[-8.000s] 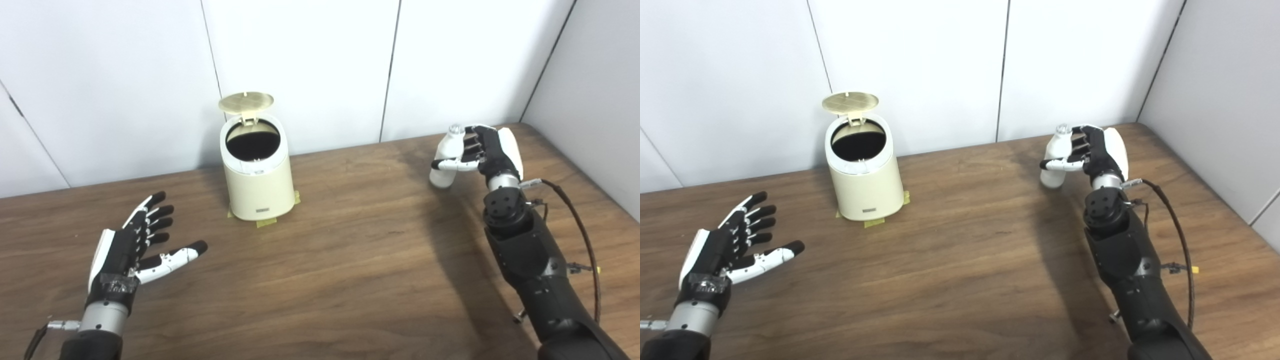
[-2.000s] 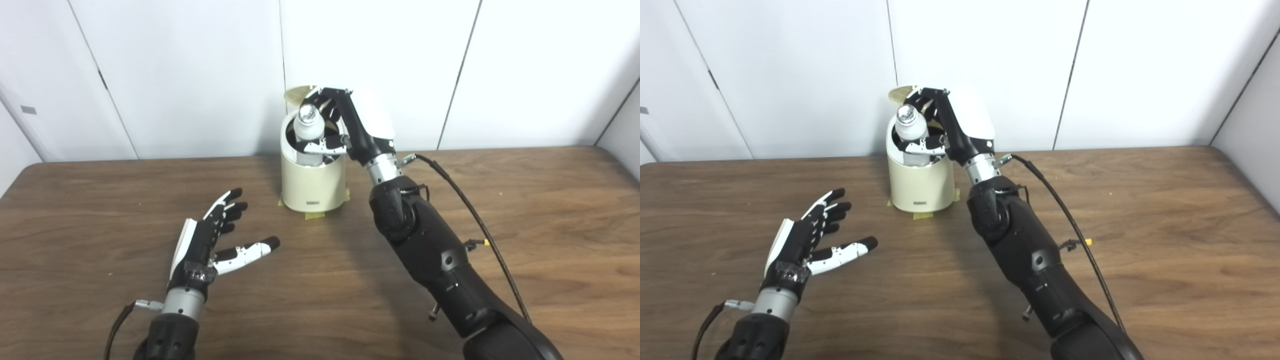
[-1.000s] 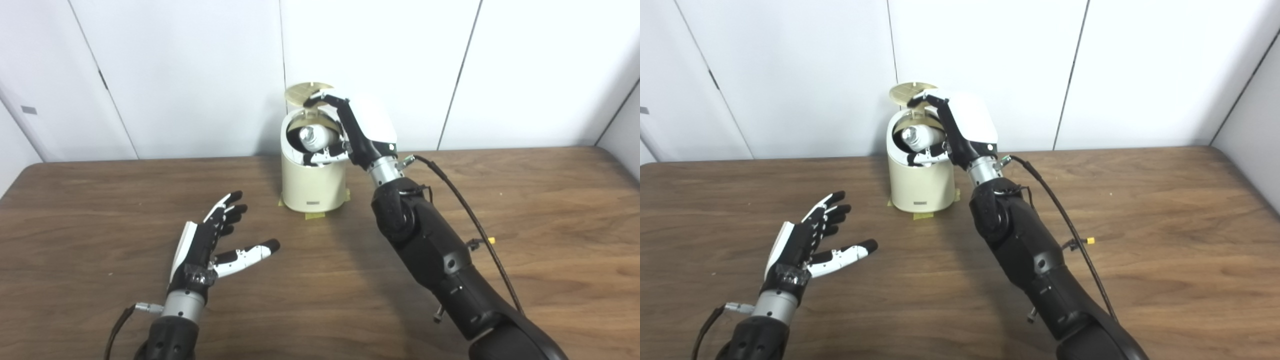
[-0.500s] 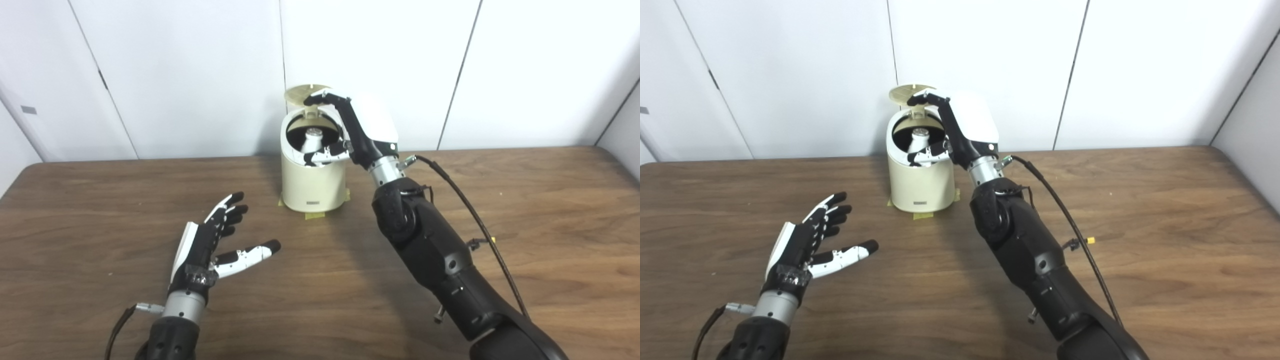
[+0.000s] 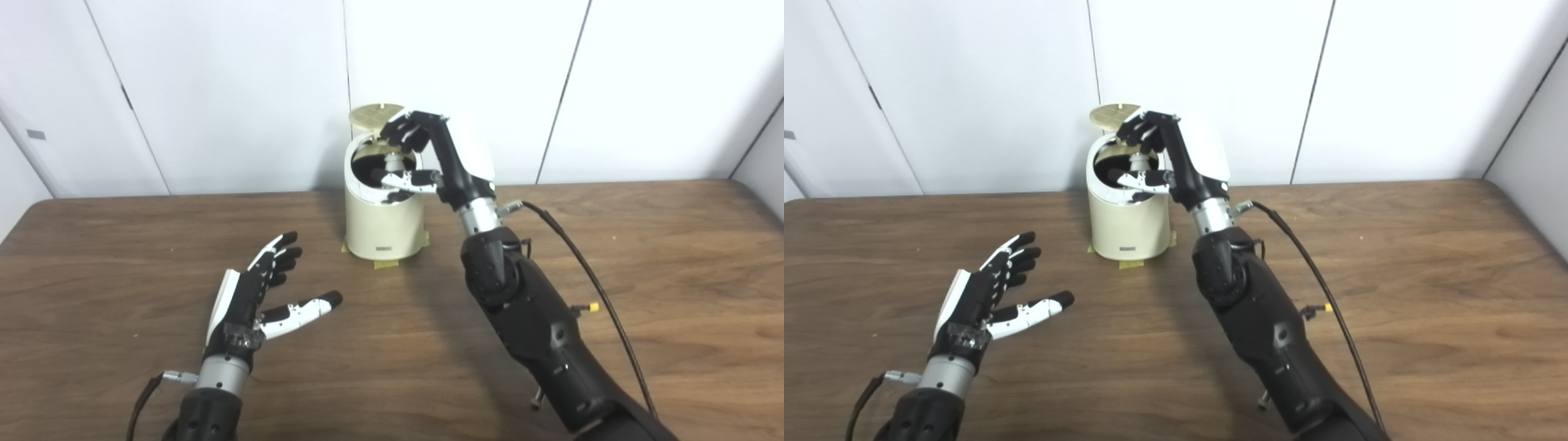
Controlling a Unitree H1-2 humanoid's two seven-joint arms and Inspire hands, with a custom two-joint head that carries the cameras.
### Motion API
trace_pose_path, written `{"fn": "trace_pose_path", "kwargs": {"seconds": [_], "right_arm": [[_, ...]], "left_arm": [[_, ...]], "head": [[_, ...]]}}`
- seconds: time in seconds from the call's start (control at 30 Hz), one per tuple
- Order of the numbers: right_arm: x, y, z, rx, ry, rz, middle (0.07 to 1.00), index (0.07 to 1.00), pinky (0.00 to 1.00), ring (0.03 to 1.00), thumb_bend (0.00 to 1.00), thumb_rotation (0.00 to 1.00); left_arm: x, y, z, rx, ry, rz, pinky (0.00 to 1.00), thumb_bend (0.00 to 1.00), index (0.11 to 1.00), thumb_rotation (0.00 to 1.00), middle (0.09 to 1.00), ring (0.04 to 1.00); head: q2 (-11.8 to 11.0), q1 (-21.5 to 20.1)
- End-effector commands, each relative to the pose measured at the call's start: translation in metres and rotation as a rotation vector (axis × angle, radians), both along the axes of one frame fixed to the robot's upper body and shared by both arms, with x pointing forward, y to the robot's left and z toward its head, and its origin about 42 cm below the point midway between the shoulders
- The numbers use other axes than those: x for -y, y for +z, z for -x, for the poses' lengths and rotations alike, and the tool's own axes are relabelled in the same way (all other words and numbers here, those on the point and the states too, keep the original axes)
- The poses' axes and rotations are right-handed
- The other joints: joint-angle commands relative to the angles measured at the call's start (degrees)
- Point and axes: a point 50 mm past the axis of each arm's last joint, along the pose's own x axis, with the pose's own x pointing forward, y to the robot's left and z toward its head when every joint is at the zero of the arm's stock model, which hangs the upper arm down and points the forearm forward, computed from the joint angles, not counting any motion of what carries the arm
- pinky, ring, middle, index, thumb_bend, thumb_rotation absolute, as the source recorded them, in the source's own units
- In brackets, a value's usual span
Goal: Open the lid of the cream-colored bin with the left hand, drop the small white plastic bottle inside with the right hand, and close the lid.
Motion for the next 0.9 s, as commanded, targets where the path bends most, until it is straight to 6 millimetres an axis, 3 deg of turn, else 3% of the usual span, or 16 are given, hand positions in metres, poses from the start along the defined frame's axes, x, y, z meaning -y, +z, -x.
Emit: {"fn": "trace_pose_path", "kwargs": {"seconds": [0.0,0.2,0.3,0.37,0.47,0.53,0.57,0.73,0.87], "right_arm": [[-0.002,0.033,-0.001,0.062,0.015,-0.067,0.486,0.506,0.35,0.431,0.5,0.0],[0.027,0.026,0.016,-0.076,-0.029,-0.146,0.483,0.54,0.34,0.436,0.5,0.0],[0.044,0.016,0.029,-0.174,-0.029,-0.187,0.491,0.528,0.41,0.434,0.51,0.0],[0.052,0.01,0.037,-0.226,-0.037,-0.208,0.487,0.512,0.44,0.522,0.52,0.0],[0.062,-0.001,0.053,-0.298,-0.034,-0.243,0.492,0.503,0.47,0.565,0.52,0.01],[0.067,-0.008,0.062,-0.341,-0.036,-0.272,0.625,0.5,0.51,0.597,0.5,0.13],[0.07,-0.013,0.068,-0.361,-0.039,-0.296,0.647,0.499,0.52,0.606,0.5,0.15],[0.084,-0.037,0.096,-0.417,-0.051,-0.367,0.721,0.499,0.59,0.673,0.49,0.17],[0.09,-0.054,0.112,-0.452,-0.063,-0.4,0.757,0.499,0.64,0.721,0.49,0.18]], "left_arm": [[-0.001,0.014,-0.007,0.063,0.012,-0.014,0.82,0.76,0.908,0.29,0.844,0.851],[-0.004,0.022,-0.017,0.078,0.034,0.016,0.83,0.65,0.892,0.39,0.836,0.835],[-0.007,0.029,-0.026,0.091,0.029,0.047,0.81,0.59,0.89,0.45,0.839,0.828],[-0.008,0.033,-0.031,0.099,0.025,0.061,0.81,0.54,0.895,0.48,0.847,0.84],[-0.011,0.039,-0.04,0.109,0.008,0.092,0.81,0.49,0.9,0.51,0.858,0.858],[-0.012,0.043,-0.046,0.114,-0.003,0.106,0.81,0.46,0.903,0.52,0.861,0.858],[-0.013,0.046,-0.05,0.118,-0.008,0.11,0.82,0.45,0.903,0.52,0.863,0.858],[-0.017,0.061,-0.07,0.14,-0.047,0.077,0.86,0.42,0.911,0.63,0.88,0.874],[-0.017,0.075,-0.087,0.159,-0.069,0.089,0.9,0.47,0.908,0.74,0.899,0.899]], "head": [[-0.1,0.1],[-0.4,0.5],[-0.6,0.6],[-0.6,0.7],[-0.9,0.8],[-1.0,0.8],[-1.0,0.8],[-1.2,0.9],[-1.4,1.0]]}}
